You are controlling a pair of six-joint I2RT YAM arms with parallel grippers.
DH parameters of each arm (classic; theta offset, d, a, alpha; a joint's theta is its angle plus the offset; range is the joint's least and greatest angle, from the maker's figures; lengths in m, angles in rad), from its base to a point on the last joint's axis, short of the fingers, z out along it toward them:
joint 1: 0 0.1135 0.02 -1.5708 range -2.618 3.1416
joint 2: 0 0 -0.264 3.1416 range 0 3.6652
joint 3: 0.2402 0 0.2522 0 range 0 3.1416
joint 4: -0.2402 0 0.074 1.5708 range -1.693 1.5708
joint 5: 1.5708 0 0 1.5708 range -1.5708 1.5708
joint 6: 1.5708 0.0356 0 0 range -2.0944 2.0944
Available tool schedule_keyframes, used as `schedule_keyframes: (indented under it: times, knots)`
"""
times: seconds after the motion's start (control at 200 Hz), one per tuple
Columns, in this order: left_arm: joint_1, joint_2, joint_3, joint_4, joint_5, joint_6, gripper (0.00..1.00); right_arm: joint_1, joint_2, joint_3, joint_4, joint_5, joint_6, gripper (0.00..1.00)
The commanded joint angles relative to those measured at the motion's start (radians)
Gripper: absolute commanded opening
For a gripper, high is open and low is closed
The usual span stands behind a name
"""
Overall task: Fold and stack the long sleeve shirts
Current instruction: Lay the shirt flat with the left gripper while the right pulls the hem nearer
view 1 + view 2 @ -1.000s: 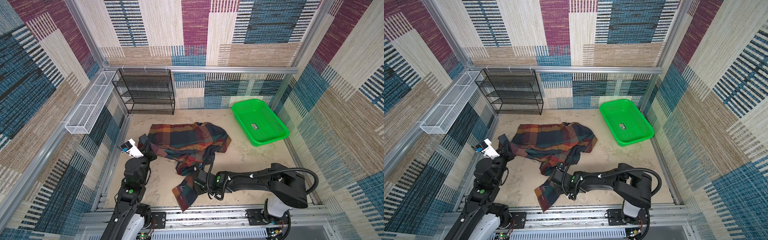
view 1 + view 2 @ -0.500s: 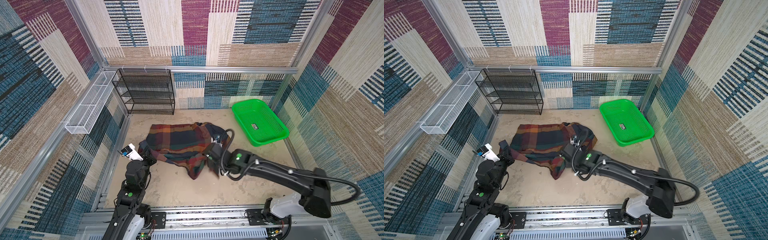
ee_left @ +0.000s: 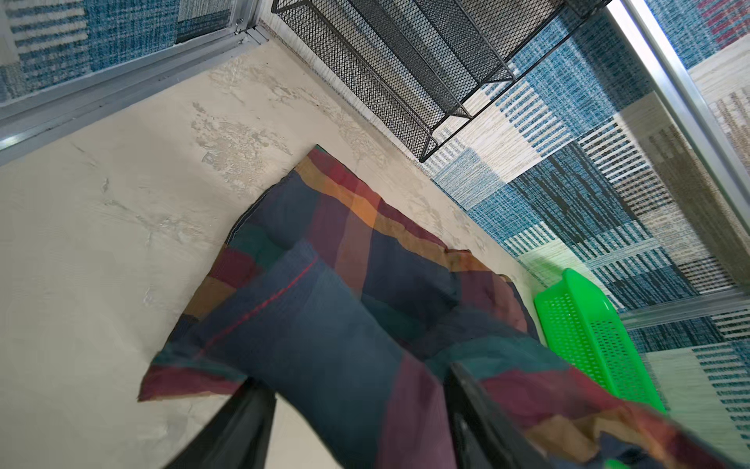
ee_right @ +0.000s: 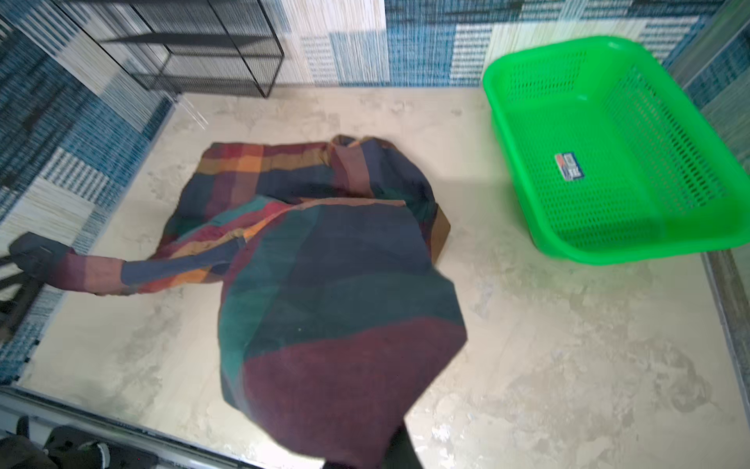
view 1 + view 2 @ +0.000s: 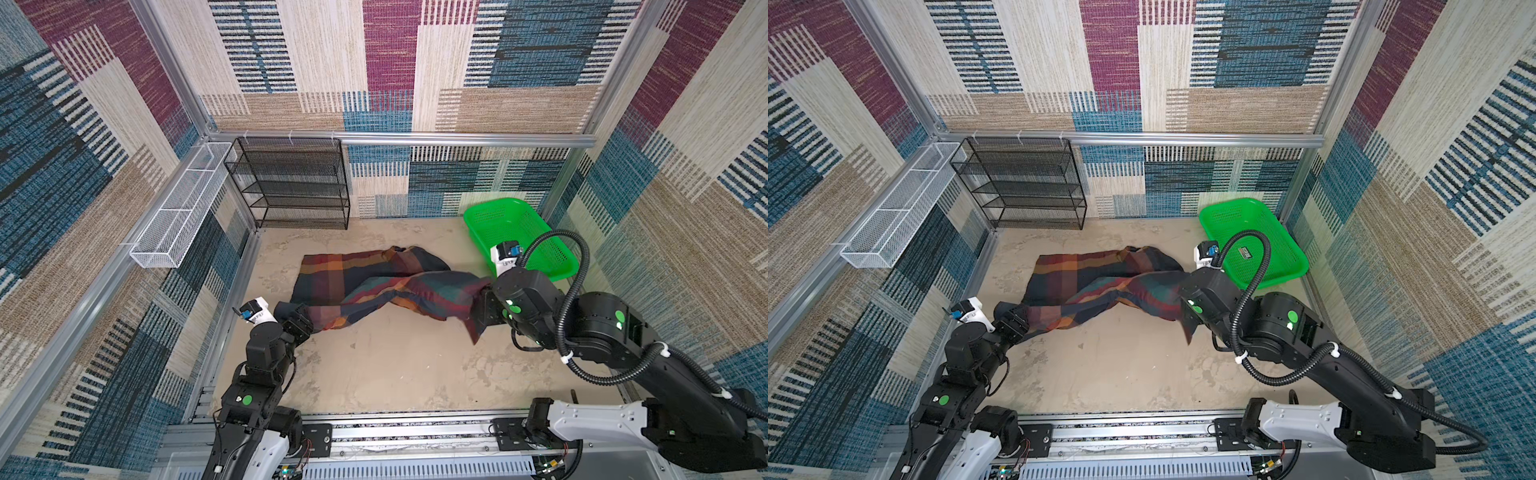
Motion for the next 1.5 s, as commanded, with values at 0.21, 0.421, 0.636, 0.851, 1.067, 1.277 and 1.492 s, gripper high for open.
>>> schedule_keyframes:
  times: [0.21, 0.421, 0.636, 0.851, 1.067, 1.277, 1.492]
  knots:
    - [-0.019, 0.076, 0.340, -0.372, -0.092, 0.059, 0.76, 0.011, -0.134, -0.471, 0.080, -0.276, 0.187, 0.00]
    - [-0.019, 0.139, 0.450, -0.407, -0.195, 0.123, 0.76, 0.073, -0.105, -0.677, 0.127, -0.358, 0.254, 0.00]
    - [-0.019, 0.280, 0.422, -0.289, -0.140, 0.186, 0.73, 0.145, -0.096, -0.691, 0.299, -0.524, 0.193, 0.35]
    - [-0.019, 0.489, 0.392, -0.153, -0.029, 0.176, 0.69, 0.130, -0.014, -0.487, 0.366, -0.433, 0.054, 0.84]
    - [-0.019, 0.729, 0.445, -0.095, 0.015, 0.204, 0.66, -0.138, 0.194, -0.378, 0.574, -0.458, -0.145, 0.81]
    - [-0.019, 0.932, 0.501, -0.035, 0.059, 0.213, 0.65, -0.311, 0.435, -0.370, 0.741, -0.589, -0.243, 0.74]
    - [-0.019, 1.151, 0.633, -0.076, 0.075, 0.215, 0.65, -0.318, 0.474, -0.612, 0.877, -0.615, -0.155, 0.67]
